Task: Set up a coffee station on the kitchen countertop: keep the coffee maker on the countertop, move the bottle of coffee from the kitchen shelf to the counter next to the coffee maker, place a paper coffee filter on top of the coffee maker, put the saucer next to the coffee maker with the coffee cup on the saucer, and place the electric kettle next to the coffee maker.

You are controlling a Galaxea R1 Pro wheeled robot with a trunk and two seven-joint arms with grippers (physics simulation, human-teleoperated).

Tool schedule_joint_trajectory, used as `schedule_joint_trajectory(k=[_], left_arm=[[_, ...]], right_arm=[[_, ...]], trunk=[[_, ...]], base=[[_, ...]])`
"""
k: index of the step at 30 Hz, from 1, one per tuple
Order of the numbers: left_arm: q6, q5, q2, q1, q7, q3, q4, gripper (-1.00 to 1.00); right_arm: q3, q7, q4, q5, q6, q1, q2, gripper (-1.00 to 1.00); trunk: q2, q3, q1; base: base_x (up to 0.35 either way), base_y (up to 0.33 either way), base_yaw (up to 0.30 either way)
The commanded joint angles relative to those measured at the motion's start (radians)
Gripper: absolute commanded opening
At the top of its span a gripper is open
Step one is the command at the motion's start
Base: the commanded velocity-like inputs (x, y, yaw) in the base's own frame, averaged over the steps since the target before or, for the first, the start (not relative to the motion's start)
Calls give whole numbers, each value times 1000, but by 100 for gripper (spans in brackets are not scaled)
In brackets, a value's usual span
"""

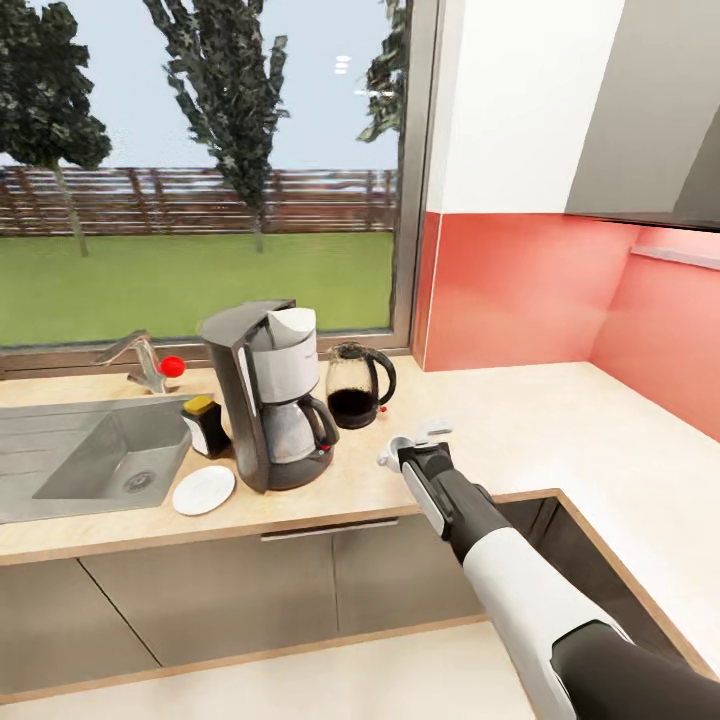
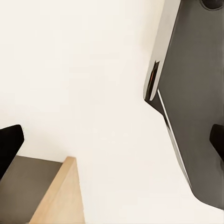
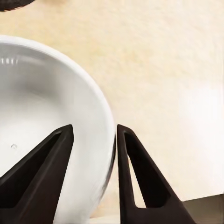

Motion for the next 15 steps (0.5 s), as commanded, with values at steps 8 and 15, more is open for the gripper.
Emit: schedule_joint_trajectory(k=[8, 15], left_arm=[[-1, -3, 1, -1, 2, 6, 0, 100], [-1, -3, 1, -1, 3, 6, 0, 100]], right_arm=[[3, -7, 1, -12, 2, -1, 0, -100], [3, -7, 2, -12, 2, -1, 0, -100]], trunk=[[-2, -2, 1], [-2, -2, 1]], base=[[0, 337, 0], [-17, 337, 0]])
